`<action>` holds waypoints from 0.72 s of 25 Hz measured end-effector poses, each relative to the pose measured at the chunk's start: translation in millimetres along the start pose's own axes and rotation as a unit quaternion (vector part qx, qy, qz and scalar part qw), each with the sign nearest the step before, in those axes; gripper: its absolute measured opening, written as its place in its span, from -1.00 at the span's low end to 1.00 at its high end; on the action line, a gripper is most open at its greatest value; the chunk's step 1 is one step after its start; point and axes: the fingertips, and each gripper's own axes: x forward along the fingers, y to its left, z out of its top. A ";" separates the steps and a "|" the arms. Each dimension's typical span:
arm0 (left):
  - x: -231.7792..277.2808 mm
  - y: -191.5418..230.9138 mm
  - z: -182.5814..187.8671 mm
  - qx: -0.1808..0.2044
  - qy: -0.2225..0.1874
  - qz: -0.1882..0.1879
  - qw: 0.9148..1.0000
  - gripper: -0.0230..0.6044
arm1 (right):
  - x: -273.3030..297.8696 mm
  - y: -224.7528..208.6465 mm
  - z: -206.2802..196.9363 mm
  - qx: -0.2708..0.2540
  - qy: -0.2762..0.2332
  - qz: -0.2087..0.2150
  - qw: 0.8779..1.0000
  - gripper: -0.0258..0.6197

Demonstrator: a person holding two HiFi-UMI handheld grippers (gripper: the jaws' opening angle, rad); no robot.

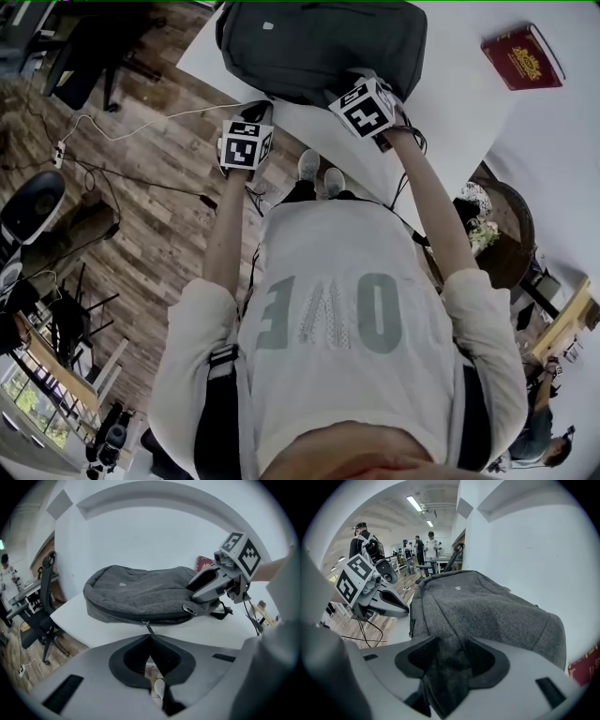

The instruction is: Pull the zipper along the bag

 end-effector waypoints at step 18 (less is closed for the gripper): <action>13.9 -2.2 16.9 -0.064 -0.030 -0.042 0.997 -0.71 | -0.9 0.3 1.3 -0.002 -0.005 0.001 1.000 -0.22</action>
